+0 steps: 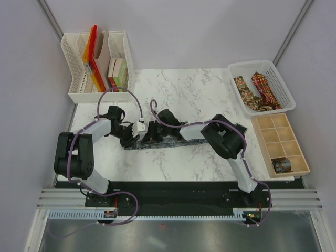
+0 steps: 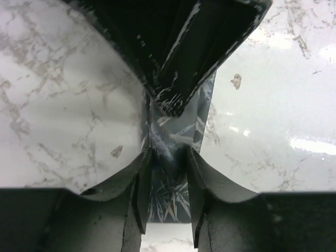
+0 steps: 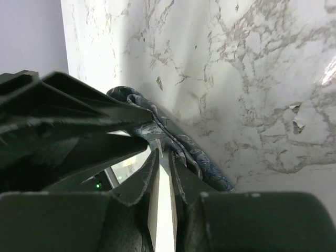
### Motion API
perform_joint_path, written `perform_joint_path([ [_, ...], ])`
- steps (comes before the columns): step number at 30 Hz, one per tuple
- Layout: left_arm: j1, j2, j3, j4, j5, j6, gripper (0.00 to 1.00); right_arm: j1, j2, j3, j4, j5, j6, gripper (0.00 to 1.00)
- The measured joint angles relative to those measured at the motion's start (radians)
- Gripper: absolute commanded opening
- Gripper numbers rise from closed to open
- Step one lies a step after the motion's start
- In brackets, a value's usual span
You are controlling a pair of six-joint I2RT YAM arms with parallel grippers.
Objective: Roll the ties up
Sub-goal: Roll the tie at the center of the board.
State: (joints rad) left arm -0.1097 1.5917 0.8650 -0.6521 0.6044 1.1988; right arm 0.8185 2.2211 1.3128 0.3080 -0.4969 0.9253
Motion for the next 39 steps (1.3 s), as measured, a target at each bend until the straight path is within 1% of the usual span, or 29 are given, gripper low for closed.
perform_joint_path([
  [2,0.017,-0.005,0.008,-0.014,0.002,-0.015,0.47,0.003,0.0,0.005,-0.012,0.006,-0.009,0.19],
  [4,0.052,-0.013,0.03,-0.037,0.008,-0.045,0.5,0.004,0.0,0.01,-0.021,0.008,-0.017,0.19],
  [5,0.078,-0.018,0.047,-0.058,0.016,-0.064,0.52,0.004,0.0,0.013,-0.028,0.008,-0.021,0.19],
  [8,0.173,-0.042,0.103,-0.09,0.043,-0.143,0.53,0.005,0.0,0.018,-0.038,0.01,-0.029,0.19],
  [11,0.255,-0.058,0.139,-0.106,0.058,-0.26,0.56,0.005,0.0,0.024,-0.05,0.013,-0.034,0.19],
  [13,0.281,-0.055,0.142,-0.114,0.064,-0.346,0.6,0.01,0.0,0.029,-0.06,0.016,-0.037,0.19],
  [16,0.29,-0.038,0.134,-0.131,0.09,-0.451,0.63,0.011,0.0,0.033,-0.066,0.021,-0.039,0.19],
  [19,0.299,-0.013,0.12,-0.14,0.118,-0.541,0.64,0.014,0.0,0.039,-0.076,0.027,-0.041,0.19],
  [24,0.332,0.06,0.134,-0.154,0.148,-0.63,0.62,0.015,0.0,0.044,-0.085,0.031,-0.044,0.19],
  [27,0.339,0.113,0.157,-0.185,0.148,-0.638,0.61,0.016,0.0,0.045,-0.087,0.032,-0.044,0.19],
  [30,0.338,0.129,0.161,-0.221,0.148,-0.637,0.61,0.016,0.0,0.047,-0.089,0.032,-0.044,0.19],
  [32,0.338,0.136,0.163,-0.242,0.148,-0.636,0.57,0.016,0.0,0.05,-0.094,0.034,-0.044,0.19],
  [33,0.338,0.14,0.164,-0.248,0.148,-0.636,0.52,0.016,0.0,0.05,-0.095,0.036,-0.045,0.19],
  [36,0.338,0.169,0.177,-0.263,0.151,-0.634,0.43,0.018,0.0,0.053,-0.099,0.04,-0.047,0.2],
  [39,0.338,0.211,0.197,-0.265,0.161,-0.635,0.37,0.018,0.0,0.059,-0.103,0.048,-0.051,0.2],
])
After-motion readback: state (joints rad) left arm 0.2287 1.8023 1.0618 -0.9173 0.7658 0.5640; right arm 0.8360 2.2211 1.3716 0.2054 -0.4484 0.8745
